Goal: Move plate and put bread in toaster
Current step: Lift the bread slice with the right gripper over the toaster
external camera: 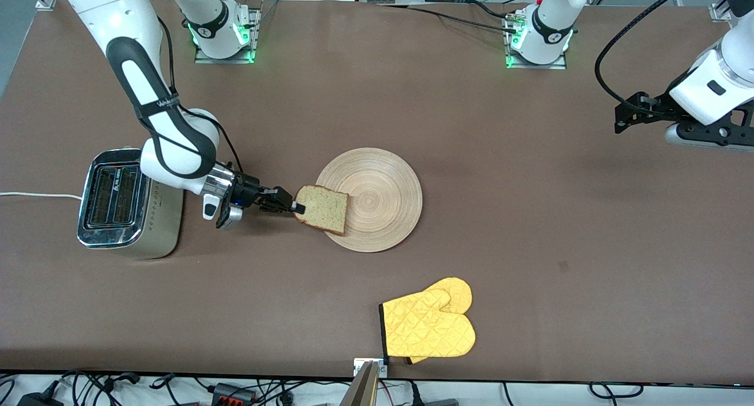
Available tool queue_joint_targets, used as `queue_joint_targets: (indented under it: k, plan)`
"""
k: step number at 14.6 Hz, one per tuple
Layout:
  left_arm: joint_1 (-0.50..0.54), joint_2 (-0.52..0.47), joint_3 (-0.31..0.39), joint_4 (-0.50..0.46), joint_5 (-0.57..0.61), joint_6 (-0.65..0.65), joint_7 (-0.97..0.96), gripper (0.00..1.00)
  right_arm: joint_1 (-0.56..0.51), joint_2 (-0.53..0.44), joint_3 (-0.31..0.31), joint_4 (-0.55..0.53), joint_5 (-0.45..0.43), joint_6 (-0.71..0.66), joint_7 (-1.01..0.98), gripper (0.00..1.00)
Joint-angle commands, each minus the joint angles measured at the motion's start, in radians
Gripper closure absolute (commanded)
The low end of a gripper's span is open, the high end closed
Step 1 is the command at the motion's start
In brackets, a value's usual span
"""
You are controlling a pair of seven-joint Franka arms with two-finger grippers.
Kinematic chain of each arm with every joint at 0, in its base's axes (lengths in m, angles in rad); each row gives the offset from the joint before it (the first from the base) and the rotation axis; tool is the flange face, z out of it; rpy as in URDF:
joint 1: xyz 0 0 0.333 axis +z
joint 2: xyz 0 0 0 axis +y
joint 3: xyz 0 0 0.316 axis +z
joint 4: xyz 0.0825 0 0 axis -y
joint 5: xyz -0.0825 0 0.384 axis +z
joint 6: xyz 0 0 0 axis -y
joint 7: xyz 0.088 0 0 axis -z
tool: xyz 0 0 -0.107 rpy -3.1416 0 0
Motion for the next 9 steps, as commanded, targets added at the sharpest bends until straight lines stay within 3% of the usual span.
queue_joint_targets:
  k: [1, 4, 6, 9]
  plan:
    - [-0.006, 0.013, -0.001, 0.027, 0.025, -0.017, -0.010, 0.00, -0.004, -0.045, -0.003, 0.003, -0.144, -0.003, 0.150, 1.00]
    - [-0.006, 0.013, 0.000, 0.027, 0.025, -0.017, -0.010, 0.00, -0.004, -0.111, -0.041, -0.001, -0.256, -0.033, 0.310, 1.00]
    - [-0.006, 0.013, 0.000, 0.027, 0.025, -0.017, -0.010, 0.00, -0.004, -0.129, -0.087, 0.054, -0.454, -0.159, 0.482, 1.00]
    - [-0.006, 0.013, -0.001, 0.027, 0.025, -0.017, -0.010, 0.00, -0.010, -0.115, -0.142, 0.298, -0.791, -0.498, 0.728, 1.00]
